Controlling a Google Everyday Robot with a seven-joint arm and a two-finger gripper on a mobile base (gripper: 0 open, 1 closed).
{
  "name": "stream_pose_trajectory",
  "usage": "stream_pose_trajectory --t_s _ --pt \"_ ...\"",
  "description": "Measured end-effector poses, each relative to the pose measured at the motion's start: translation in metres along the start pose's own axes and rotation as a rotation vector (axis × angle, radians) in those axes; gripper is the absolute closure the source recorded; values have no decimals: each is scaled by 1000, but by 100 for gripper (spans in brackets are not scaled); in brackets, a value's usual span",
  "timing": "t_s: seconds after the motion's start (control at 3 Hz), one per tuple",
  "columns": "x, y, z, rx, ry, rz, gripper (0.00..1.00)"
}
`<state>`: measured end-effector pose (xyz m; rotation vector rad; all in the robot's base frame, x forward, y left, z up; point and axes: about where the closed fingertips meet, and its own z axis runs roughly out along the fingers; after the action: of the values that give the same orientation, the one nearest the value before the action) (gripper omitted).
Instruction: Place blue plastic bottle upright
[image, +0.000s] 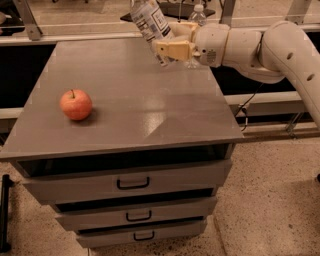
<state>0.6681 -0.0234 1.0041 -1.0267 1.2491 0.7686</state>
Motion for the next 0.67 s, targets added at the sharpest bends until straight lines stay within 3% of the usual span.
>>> stream_pose_trajectory --t_s 0.67 --pt "18 3 -56 9 -70 39 100"
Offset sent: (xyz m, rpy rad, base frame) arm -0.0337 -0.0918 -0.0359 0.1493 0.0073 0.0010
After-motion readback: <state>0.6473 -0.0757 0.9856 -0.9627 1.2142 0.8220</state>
